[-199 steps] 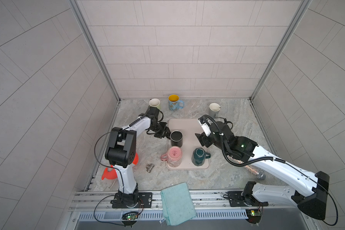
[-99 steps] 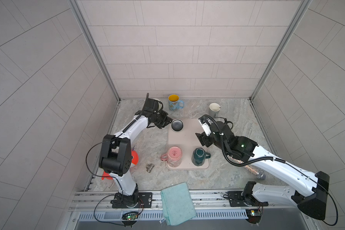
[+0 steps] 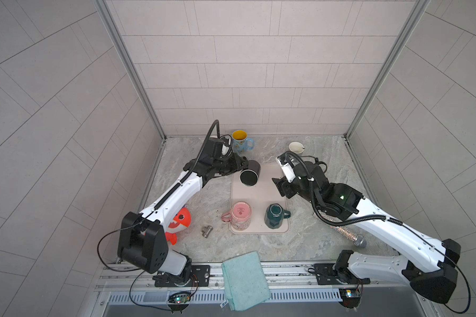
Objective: Turn the mug right side up
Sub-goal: 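Close the right gripper on the black mug's handle beside the left gripper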
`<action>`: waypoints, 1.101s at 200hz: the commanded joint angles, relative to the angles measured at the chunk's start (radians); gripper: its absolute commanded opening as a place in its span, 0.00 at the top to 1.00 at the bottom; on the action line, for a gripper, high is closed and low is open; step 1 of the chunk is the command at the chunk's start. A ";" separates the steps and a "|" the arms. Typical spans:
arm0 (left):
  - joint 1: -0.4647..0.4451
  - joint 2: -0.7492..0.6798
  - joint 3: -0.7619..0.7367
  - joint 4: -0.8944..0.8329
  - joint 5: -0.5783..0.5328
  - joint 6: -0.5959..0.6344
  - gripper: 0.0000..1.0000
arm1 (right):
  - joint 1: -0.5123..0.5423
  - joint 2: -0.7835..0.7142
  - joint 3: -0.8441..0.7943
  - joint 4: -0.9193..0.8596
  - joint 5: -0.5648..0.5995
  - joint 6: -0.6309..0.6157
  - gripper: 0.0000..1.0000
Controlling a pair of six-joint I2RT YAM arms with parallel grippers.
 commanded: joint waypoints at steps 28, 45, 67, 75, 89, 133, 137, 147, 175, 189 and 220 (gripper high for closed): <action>-0.026 -0.151 -0.177 0.477 -0.139 0.166 1.00 | -0.005 0.003 0.092 -0.060 -0.102 0.074 0.24; -0.040 -0.185 -0.224 0.586 -0.153 0.194 1.00 | -0.020 0.022 0.122 -0.067 -0.163 0.111 0.25; -0.064 -0.223 -0.285 0.735 -0.148 0.227 1.00 | -0.073 0.043 0.148 -0.054 -0.299 0.183 0.25; -0.073 -0.234 -0.309 0.788 -0.145 0.240 1.00 | -0.099 0.048 0.150 -0.037 -0.352 0.212 0.25; -0.087 -0.249 -0.338 0.853 -0.140 0.265 1.00 | -0.145 0.053 0.155 -0.004 -0.438 0.261 0.25; -0.143 -0.292 -0.433 0.993 -0.180 0.373 1.00 | -0.295 0.091 0.149 0.145 -0.761 0.453 0.25; -0.148 -0.295 -0.437 0.996 -0.184 0.385 1.00 | -0.302 0.096 0.148 0.160 -0.784 0.468 0.25; -0.162 -0.298 -0.446 0.997 -0.206 0.410 1.00 | -0.315 0.108 0.146 0.190 -0.834 0.505 0.25; -0.199 -0.301 -0.470 1.021 -0.267 0.486 1.00 | -0.322 0.145 0.139 0.313 -0.964 0.624 0.25; -0.211 -0.295 -0.478 1.047 -0.301 0.509 1.00 | -0.321 0.158 0.124 0.376 -1.011 0.689 0.26; -0.233 -0.279 -0.487 1.108 -0.366 0.550 1.00 | -0.321 0.177 0.098 0.434 -1.059 0.765 0.30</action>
